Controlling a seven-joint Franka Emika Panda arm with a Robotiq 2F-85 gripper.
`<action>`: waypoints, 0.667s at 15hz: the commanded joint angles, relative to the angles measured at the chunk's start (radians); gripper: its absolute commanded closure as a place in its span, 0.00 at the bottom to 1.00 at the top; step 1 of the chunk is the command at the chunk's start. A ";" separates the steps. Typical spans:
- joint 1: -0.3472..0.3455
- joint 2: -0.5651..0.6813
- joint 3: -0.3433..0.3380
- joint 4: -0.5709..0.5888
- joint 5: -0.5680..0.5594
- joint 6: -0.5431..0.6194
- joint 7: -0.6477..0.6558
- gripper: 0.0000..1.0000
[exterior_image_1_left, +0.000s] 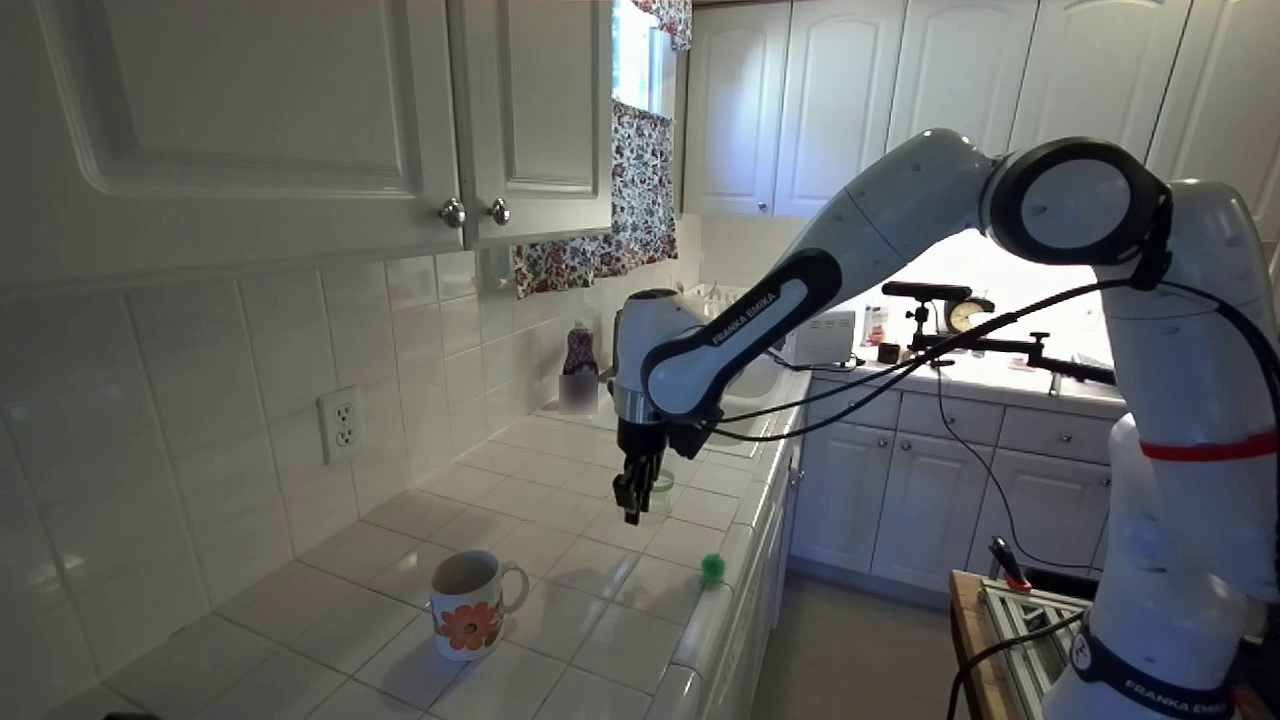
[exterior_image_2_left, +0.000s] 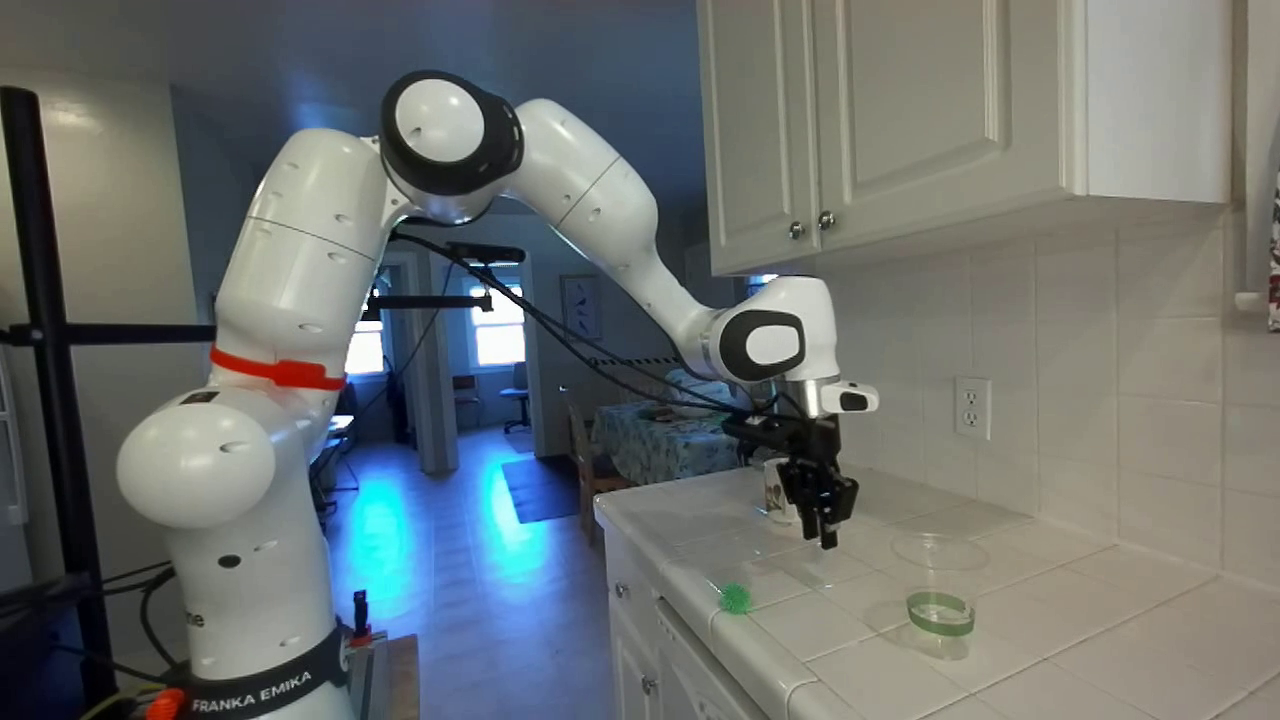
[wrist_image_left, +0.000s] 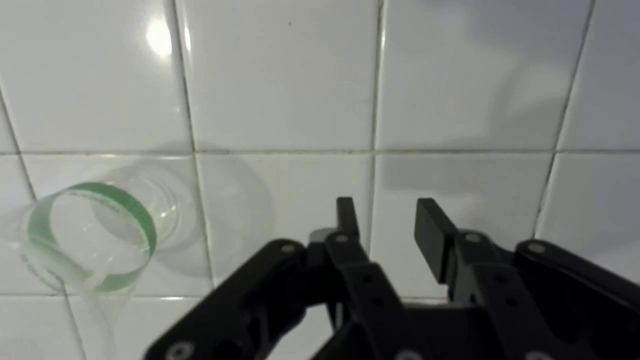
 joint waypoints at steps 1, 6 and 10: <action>-0.026 -0.073 0.039 -0.075 0.055 -0.058 -0.067 0.31; -0.023 -0.111 0.040 -0.109 0.080 -0.142 -0.080 0.00; -0.012 -0.109 0.041 -0.117 0.065 -0.214 -0.095 0.00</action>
